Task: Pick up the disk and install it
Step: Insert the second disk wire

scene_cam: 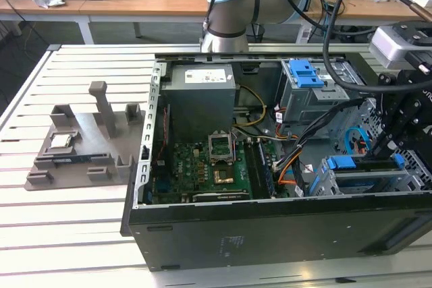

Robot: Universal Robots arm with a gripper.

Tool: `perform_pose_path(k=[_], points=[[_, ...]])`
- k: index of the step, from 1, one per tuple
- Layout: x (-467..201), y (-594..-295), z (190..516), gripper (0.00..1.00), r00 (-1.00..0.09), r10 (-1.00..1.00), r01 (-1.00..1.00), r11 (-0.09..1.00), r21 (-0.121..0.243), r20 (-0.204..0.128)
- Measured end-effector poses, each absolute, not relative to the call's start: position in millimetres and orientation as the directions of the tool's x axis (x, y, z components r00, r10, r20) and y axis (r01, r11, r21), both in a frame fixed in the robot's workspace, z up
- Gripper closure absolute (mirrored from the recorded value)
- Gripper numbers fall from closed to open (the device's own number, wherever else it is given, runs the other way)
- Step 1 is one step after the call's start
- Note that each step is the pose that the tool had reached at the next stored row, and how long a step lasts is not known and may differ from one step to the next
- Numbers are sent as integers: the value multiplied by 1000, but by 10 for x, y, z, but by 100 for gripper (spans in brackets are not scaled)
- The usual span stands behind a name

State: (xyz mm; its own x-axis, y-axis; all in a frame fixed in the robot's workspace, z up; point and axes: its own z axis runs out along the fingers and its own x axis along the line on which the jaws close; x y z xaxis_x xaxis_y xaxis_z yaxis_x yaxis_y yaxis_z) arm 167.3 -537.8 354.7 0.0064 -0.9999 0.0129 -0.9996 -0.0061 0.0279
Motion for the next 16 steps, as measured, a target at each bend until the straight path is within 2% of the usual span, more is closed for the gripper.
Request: perform_pose_path(k=[16], points=[[1674,-5406,3483,84,-27,-999,-999,28,28,19]])
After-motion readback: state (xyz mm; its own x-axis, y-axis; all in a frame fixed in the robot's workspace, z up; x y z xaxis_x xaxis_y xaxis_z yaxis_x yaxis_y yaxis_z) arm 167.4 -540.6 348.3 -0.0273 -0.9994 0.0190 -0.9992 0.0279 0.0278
